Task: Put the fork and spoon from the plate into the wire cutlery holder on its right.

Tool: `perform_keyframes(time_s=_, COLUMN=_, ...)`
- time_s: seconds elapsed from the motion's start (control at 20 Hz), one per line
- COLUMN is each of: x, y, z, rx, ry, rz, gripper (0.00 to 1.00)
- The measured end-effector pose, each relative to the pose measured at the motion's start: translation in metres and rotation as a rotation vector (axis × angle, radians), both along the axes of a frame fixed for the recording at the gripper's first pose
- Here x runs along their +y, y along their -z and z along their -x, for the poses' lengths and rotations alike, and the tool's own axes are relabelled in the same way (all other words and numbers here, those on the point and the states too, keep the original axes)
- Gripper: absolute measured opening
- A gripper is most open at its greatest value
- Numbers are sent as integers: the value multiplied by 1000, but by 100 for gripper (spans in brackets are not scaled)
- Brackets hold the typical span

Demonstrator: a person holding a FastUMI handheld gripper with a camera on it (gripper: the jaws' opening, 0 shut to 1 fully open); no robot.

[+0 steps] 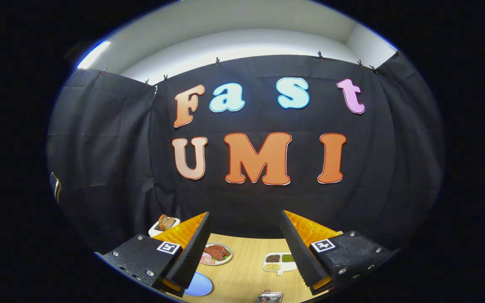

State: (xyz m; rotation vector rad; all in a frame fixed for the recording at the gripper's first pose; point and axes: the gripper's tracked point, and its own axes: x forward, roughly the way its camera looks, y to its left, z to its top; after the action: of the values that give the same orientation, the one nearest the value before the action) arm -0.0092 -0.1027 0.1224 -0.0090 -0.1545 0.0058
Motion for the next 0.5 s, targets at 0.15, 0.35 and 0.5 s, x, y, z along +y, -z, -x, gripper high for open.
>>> perform_keyframes(time_s=0.15, x=7, y=1, z=-1, rx=1, ry=-14, rz=0, gripper=97)
perform_keyframes(time_s=0.35, x=9, y=-2, z=-1, rx=-6, ry=-20, rz=-1, gripper=97)
perform_keyframes(time_s=0.5, x=12, y=-1, z=-1, rx=-2, ry=-28, rz=-4, gripper=97)
